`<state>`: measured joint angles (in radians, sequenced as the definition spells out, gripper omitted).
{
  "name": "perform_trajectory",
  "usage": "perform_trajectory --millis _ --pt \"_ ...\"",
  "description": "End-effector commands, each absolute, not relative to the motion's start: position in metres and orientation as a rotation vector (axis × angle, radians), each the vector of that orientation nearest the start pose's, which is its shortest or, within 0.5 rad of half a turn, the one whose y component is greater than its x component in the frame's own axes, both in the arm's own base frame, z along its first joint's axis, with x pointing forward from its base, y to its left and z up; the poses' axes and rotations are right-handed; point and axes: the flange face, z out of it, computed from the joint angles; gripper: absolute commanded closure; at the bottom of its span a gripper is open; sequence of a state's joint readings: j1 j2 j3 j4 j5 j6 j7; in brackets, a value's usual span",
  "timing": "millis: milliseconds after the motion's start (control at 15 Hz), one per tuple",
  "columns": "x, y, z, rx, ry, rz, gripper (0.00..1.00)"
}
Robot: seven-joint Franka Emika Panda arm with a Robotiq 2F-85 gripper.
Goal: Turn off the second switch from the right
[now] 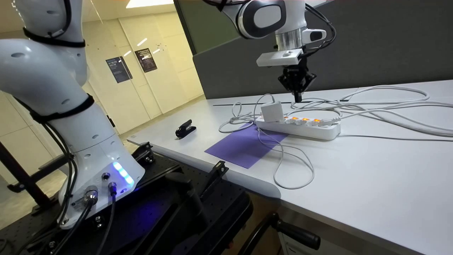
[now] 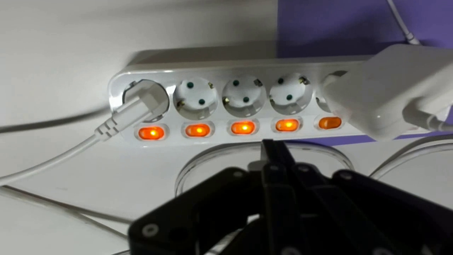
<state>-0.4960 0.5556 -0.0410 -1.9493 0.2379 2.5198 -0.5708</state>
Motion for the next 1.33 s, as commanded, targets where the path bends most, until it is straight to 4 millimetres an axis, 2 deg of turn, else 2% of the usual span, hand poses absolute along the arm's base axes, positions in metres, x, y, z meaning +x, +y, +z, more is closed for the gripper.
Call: perform_trajectory --millis 0,333,867,1267 --pt "0.534 -0.317 0.193 -3.038 0.227 -0.114 0.99" --pt "0.532 -0.320 0.188 -3.043 0.246 -0.102 1.00" --pt "0.531 -0.327 0.152 -3.035 0.253 -0.070 1.00" --pt "0.539 -0.327 0.149 -3.053 0.248 -0.126 1.00"
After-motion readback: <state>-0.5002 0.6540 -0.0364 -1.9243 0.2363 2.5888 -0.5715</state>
